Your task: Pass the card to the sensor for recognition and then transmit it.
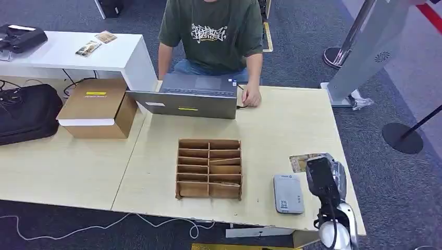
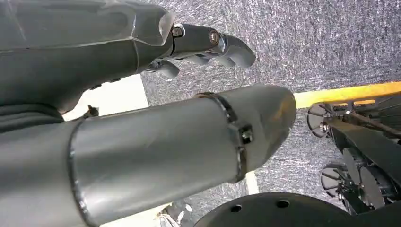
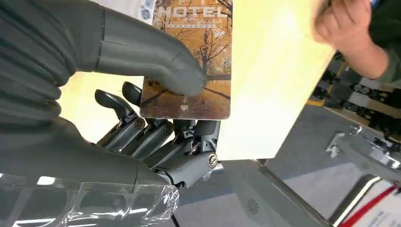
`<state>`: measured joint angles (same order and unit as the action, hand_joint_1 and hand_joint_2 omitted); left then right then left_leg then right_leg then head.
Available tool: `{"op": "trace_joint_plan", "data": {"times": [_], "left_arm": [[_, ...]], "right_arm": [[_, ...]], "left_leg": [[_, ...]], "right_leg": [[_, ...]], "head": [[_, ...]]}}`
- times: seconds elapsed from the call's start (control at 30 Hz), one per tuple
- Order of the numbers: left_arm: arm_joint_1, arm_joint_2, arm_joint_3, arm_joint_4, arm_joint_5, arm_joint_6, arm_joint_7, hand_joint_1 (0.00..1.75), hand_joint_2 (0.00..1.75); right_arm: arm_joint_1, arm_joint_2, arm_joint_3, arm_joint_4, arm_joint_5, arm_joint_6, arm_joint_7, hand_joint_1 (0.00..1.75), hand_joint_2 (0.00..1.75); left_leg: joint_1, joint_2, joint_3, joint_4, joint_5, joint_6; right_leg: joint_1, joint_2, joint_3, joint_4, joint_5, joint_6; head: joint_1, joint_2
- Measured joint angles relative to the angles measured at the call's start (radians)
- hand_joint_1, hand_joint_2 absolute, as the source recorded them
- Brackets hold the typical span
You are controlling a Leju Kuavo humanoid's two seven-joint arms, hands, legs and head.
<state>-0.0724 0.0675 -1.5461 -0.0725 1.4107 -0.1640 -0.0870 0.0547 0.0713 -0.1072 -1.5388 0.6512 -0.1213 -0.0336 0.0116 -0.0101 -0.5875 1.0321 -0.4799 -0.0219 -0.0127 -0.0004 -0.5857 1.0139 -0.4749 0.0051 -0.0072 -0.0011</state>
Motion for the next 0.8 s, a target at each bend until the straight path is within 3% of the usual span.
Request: {"op": "trace_joint_plan", "data": {"times": [0.4,0.8], "left_arm": [[0.000,-0.009,0.000,0.001,0.018,0.007,-0.003,0.00,0.00],[0.000,-0.010,0.000,0.006,0.037,-0.001,-0.003,0.00,0.00]], "right_arm": [[0.087,0.052,-0.070,-0.052,0.051,0.069,0.053,1.75,1.75],[0.135,0.100,-0.129,-0.058,0.063,0.111,0.038,1.75,1.75]], "left_leg": [[0.000,0.000,0.000,0.000,0.000,0.000],[0.000,0.000,0.000,0.000,0.000,0.000]], "right_leg": [[0.000,0.000,0.000,0.000,0.000,0.000],[0.000,0.000,0.000,0.000,-0.001,0.000]], "head": [[0.000,0.000],[0.000,0.000]]}}
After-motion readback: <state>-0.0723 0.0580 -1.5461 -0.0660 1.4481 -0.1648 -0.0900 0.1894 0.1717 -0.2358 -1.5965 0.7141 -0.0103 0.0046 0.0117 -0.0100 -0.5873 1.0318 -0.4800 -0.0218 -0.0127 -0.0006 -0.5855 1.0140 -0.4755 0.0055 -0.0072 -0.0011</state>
